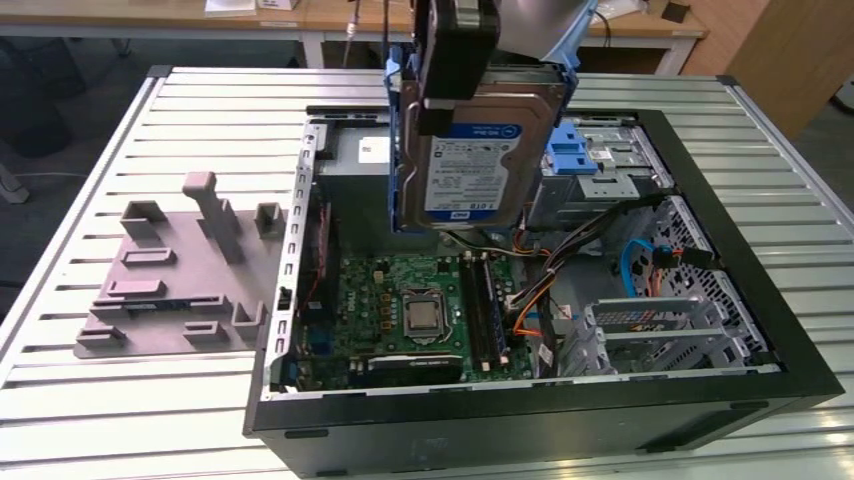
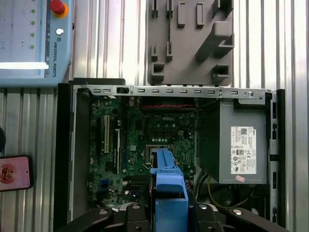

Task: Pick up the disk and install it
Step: 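Pick up the disk, then insert the disk into the insertion slot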

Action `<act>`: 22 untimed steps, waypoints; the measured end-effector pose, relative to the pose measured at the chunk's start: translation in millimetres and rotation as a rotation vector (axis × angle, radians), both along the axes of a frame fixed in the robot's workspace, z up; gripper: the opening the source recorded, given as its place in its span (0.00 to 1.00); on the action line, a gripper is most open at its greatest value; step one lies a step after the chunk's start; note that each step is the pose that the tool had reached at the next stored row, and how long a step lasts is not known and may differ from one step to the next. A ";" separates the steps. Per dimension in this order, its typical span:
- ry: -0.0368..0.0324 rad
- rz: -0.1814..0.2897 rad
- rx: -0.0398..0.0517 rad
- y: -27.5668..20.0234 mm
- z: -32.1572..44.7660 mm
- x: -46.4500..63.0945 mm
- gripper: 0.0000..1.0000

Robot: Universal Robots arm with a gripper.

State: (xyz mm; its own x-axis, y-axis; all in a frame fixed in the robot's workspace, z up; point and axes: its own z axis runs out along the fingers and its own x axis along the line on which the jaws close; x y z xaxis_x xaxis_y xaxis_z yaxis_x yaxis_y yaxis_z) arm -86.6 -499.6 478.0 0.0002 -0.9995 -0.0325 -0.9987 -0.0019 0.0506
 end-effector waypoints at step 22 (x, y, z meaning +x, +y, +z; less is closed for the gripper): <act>0.0000 0.000 0.0000 -13.4 -1.9 14.0 0.36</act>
State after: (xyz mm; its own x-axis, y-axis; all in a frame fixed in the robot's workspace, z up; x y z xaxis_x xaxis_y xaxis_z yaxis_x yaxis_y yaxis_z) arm -72.6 -513.1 476.2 0.0002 -0.9995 -0.0326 -0.9987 -0.0019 0.0506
